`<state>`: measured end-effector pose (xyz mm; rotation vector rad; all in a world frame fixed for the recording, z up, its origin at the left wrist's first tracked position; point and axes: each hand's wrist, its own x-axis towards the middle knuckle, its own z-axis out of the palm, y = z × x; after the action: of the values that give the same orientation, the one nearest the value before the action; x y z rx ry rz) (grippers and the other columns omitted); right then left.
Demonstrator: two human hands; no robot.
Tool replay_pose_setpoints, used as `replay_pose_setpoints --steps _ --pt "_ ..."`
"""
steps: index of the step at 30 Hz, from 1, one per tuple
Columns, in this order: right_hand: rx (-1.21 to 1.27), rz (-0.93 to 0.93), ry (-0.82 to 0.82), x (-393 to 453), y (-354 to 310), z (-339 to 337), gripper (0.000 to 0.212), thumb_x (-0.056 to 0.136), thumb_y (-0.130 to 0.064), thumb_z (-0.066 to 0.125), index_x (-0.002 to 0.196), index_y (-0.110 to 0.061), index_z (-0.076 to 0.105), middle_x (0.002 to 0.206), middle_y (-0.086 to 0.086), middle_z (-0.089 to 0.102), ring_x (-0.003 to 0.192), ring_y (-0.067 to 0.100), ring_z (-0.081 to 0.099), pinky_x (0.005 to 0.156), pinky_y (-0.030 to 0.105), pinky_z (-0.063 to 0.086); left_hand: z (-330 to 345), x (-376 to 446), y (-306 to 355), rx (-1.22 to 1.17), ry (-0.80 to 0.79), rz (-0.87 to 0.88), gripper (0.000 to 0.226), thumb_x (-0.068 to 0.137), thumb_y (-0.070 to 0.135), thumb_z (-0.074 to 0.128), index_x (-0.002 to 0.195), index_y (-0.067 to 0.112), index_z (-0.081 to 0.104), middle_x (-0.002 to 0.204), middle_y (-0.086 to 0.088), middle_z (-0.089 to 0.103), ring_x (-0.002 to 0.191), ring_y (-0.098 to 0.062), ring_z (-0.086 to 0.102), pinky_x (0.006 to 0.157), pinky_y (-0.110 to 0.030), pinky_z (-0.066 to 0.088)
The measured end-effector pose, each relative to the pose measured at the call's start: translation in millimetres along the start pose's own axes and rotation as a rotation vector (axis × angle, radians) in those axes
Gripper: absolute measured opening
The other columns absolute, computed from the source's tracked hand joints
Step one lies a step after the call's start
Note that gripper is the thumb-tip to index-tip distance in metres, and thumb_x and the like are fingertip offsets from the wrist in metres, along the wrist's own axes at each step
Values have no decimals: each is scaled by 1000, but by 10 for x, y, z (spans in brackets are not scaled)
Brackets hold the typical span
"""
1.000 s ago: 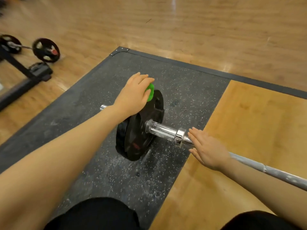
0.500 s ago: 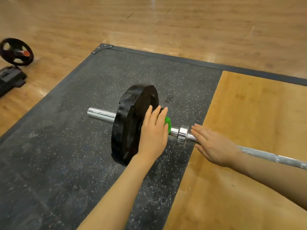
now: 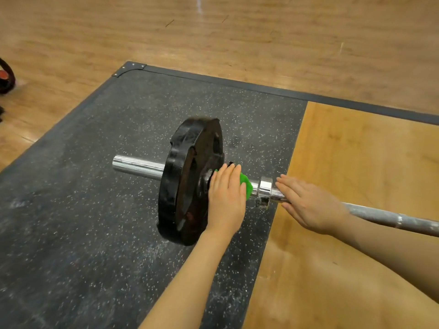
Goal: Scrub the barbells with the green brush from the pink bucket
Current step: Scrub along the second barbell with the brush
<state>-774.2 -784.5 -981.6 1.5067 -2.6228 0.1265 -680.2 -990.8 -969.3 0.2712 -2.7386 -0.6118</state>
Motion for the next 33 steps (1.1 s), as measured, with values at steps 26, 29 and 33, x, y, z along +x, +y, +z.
replay_pose_setpoints --steps 26,29,33 --pt "-31 29 -28 9 -5 -31 56 101 -36 25 129 2 55 131 17 58 122 30 55 100 38 44 41 46 -154 112 63 10 42 100 24 35 135 7 49 139 -10 50 138 -28 36 117 -43 19" --pt "-32 32 -31 17 -4 -37 55 100 -36 27 129 1 55 130 16 58 121 30 56 100 37 44 97 77 -80 47 86 -43 45 100 27 28 134 6 50 138 -9 52 138 -27 35 117 -45 18" --pt "-42 33 -28 29 7 -33 55 100 -36 27 128 1 56 130 16 59 121 29 56 102 36 40 149 29 -100 27 65 20 46 101 28 26 138 8 46 143 -8 46 142 -24 27 118 -44 15"
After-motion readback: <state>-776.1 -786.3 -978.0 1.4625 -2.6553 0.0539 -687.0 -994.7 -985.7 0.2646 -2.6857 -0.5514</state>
